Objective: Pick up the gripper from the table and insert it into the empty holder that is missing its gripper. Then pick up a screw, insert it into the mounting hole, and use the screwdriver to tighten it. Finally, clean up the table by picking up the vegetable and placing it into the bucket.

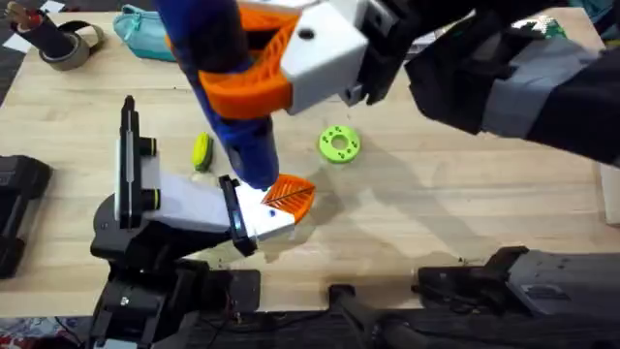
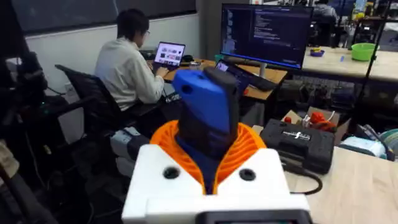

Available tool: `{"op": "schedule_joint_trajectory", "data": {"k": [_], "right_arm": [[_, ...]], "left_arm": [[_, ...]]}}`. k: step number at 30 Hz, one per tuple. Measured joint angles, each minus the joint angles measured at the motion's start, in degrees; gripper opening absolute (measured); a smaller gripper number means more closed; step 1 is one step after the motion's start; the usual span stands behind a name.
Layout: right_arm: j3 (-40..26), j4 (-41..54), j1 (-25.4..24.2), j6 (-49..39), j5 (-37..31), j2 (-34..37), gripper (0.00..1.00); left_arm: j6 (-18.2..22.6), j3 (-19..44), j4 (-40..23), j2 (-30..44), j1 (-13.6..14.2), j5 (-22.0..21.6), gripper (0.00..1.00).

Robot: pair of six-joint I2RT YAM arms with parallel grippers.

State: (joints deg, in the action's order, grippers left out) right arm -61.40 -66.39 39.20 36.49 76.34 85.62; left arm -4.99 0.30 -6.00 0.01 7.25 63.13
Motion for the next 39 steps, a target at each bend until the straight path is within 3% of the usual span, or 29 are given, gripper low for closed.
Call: {"op": "schedule_joint_trajectory", "data": {"k": [10,39], "right_arm": [[4.3,-3.6,0.0,0.2,-0.2,0.0,0.044],[5.0,-5.0,0.8,-6.2,-2.8,2.0,0.043]], "left_arm": [[0.0,0.0,0.0,0.0,0.0,0.0,0.015],[0.0,0.0,0.0,0.0,0.0,0.0,0.014]]}}
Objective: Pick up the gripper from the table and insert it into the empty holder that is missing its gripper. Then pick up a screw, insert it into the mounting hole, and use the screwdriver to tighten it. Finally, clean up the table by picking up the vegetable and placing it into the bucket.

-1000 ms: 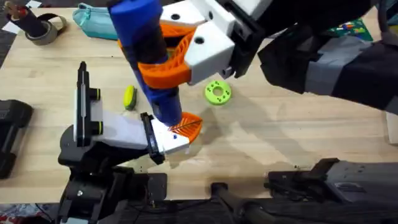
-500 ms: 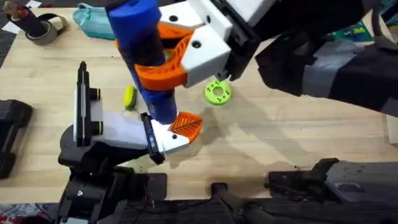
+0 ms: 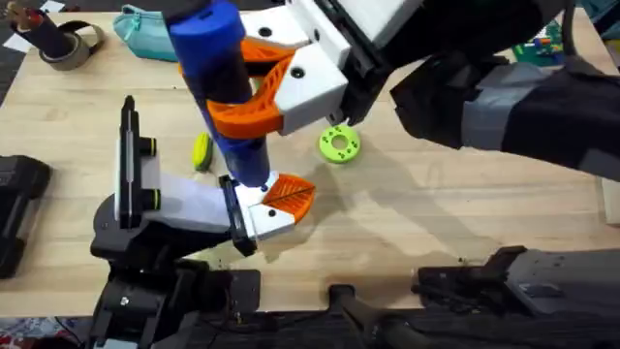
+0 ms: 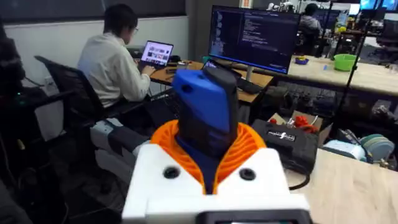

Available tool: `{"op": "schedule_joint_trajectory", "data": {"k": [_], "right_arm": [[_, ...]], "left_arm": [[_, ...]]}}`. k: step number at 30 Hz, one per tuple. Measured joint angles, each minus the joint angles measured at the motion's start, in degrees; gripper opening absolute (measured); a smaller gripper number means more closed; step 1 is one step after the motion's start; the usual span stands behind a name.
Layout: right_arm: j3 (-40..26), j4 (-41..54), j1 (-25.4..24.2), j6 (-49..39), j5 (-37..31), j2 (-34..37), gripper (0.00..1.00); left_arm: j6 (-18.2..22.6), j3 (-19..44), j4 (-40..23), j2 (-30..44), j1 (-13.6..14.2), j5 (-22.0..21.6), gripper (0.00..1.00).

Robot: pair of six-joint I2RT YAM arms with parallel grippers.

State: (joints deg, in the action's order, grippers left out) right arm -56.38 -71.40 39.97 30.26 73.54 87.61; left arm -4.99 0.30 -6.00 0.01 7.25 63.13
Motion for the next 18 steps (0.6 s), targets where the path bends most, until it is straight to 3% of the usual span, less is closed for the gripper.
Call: {"op": "schedule_joint_trajectory", "data": {"k": [18], "right_arm": [[0.0,3.4,-0.4,-2.9,0.9,0.0,0.043]], "left_arm": [[0.0,0.0,0.0,0.0,0.0,0.0,0.014]]}}
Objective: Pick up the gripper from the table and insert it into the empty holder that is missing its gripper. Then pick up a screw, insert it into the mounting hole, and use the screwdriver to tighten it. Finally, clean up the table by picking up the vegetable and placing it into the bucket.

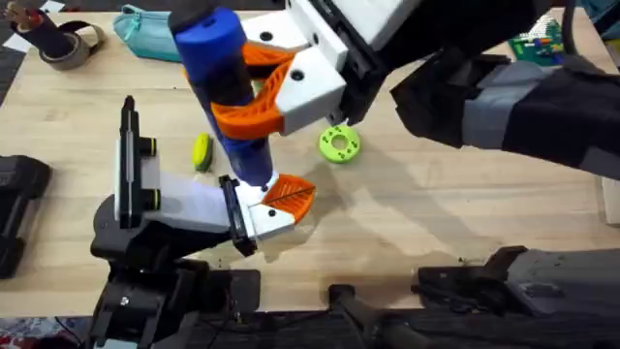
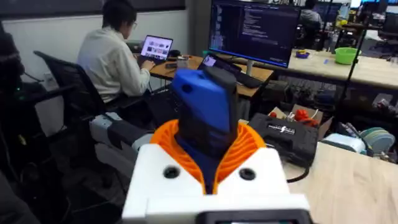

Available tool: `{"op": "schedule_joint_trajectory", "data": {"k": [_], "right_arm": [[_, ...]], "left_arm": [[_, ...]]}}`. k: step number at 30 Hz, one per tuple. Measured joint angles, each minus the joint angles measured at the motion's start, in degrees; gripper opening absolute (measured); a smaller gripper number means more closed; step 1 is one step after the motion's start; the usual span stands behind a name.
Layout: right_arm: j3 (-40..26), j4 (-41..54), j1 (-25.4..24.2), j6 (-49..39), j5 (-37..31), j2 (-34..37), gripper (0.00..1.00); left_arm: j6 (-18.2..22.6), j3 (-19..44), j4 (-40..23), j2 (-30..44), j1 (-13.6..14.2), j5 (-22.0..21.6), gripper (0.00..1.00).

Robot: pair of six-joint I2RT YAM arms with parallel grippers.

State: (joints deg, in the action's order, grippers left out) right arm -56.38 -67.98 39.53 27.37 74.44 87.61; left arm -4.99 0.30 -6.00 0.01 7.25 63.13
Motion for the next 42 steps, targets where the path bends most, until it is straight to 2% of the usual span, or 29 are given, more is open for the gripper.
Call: {"op": "schedule_joint_trajectory", "data": {"k": [42], "right_arm": [[0.2,0.2,-0.3,-0.5,0.4,1.7,0.043]], "left_arm": [[0.0,0.0,0.0,0.0,0.0,0.0,0.015]]}}
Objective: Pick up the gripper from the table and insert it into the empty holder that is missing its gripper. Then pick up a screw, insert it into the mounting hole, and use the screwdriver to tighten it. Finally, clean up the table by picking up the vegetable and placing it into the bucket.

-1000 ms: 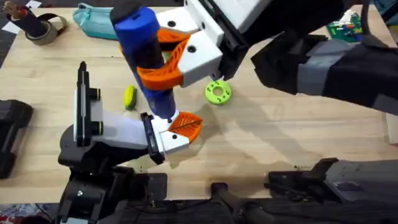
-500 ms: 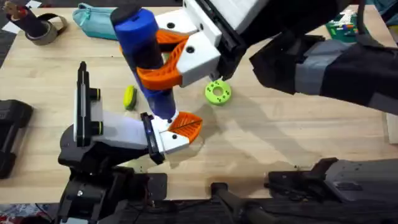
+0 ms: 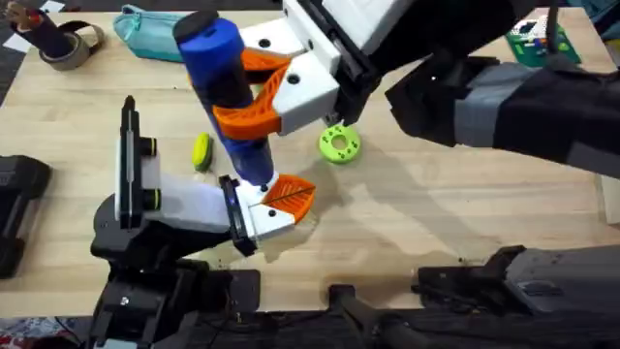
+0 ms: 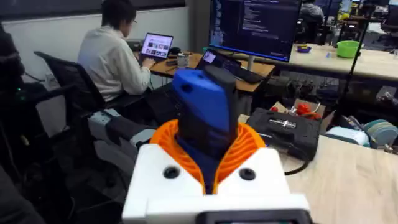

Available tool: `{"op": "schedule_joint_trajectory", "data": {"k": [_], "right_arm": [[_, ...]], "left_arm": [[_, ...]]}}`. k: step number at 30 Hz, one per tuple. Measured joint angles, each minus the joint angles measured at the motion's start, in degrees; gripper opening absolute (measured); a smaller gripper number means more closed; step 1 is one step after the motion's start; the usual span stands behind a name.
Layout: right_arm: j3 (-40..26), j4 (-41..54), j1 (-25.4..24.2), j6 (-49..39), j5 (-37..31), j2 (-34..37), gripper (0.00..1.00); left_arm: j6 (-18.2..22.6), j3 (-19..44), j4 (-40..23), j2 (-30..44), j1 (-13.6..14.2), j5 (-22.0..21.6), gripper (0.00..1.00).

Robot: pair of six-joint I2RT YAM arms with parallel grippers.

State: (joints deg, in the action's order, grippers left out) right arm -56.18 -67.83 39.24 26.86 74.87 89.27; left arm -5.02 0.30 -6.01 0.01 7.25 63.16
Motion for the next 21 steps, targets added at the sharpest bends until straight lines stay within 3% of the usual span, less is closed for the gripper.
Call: {"op": "schedule_joint_trajectory", "data": {"k": [15,21], "right_arm": [[0.1,-0.7,0.0,1.9,0.2,0.0,0.044],[0.2,-10.7,-0.1,5.0,0.5,0.1,0.044]], "left_arm": [[0.0,0.0,0.0,0.0,0.0,0.0,0.015],[0.0,0.0,0.0,0.0,0.0,0.0,0.015]]}}
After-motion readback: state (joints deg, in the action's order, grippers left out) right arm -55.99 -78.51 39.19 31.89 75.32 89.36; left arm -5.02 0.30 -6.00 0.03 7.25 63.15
